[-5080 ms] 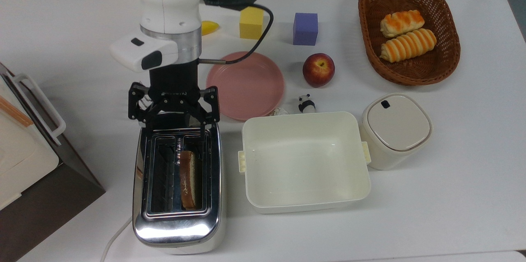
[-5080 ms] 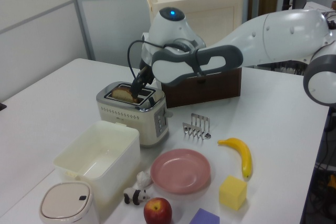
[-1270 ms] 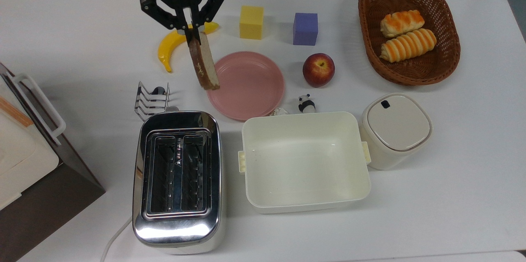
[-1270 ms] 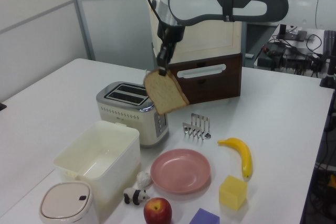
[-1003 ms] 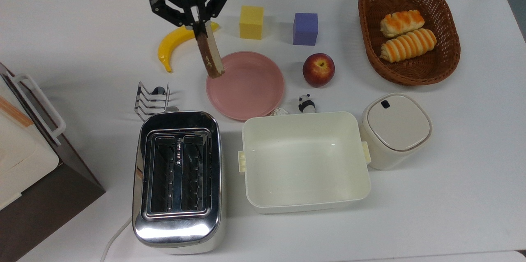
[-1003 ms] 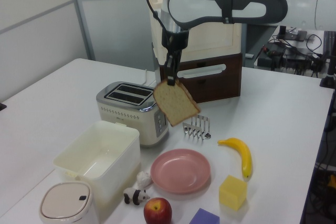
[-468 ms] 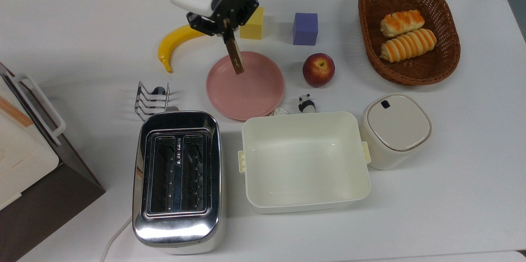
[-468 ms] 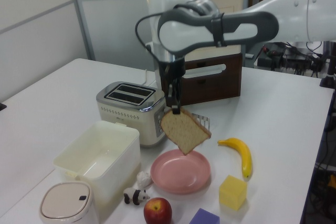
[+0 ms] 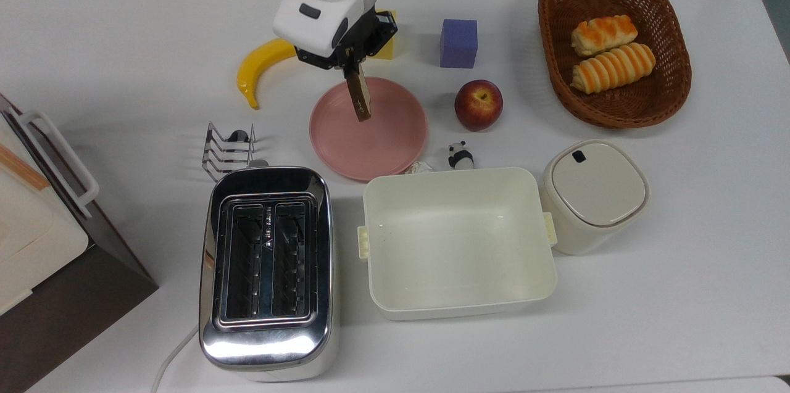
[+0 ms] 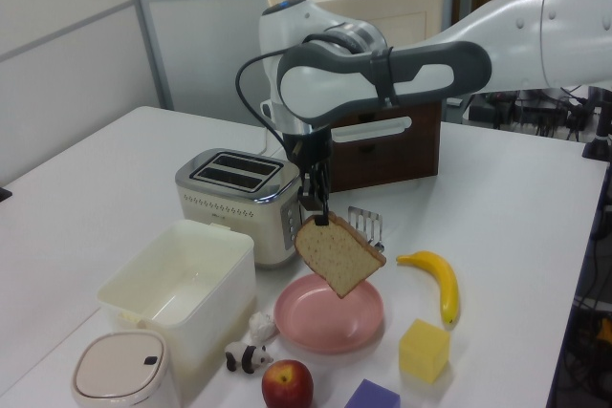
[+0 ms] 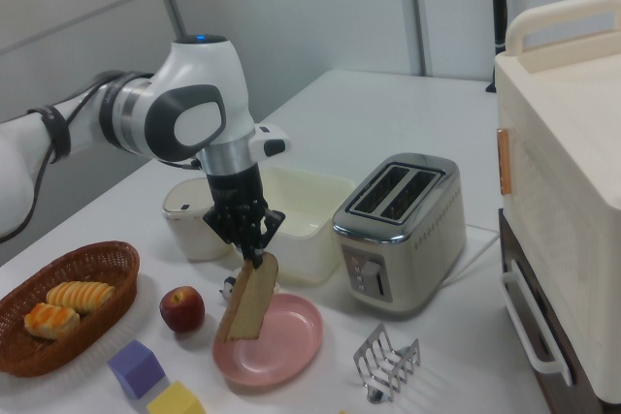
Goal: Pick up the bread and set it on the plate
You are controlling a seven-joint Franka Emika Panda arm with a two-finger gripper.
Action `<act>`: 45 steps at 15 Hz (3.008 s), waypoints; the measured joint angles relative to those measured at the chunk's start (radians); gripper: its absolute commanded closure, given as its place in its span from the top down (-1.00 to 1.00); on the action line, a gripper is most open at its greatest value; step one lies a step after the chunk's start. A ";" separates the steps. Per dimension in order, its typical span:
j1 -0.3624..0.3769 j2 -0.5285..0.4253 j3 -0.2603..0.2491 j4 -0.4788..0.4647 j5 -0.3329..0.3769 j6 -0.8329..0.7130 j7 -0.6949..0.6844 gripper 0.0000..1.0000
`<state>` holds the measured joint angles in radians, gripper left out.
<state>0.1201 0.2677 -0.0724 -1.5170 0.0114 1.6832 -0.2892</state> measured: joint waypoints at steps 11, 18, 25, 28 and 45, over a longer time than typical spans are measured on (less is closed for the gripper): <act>0.061 0.029 0.000 0.001 -0.002 0.000 0.087 -0.14; 0.061 0.042 -0.001 0.001 -0.002 0.000 0.093 1.00; 0.056 0.042 -0.003 0.019 -0.002 0.000 0.095 1.00; 0.056 0.033 -0.007 0.034 -0.003 0.000 0.096 1.00; -0.016 -0.197 -0.039 0.065 -0.074 -0.178 0.250 1.00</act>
<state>0.1040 0.0710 -0.1110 -1.4521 -0.0628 1.5052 -0.0396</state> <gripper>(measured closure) 0.000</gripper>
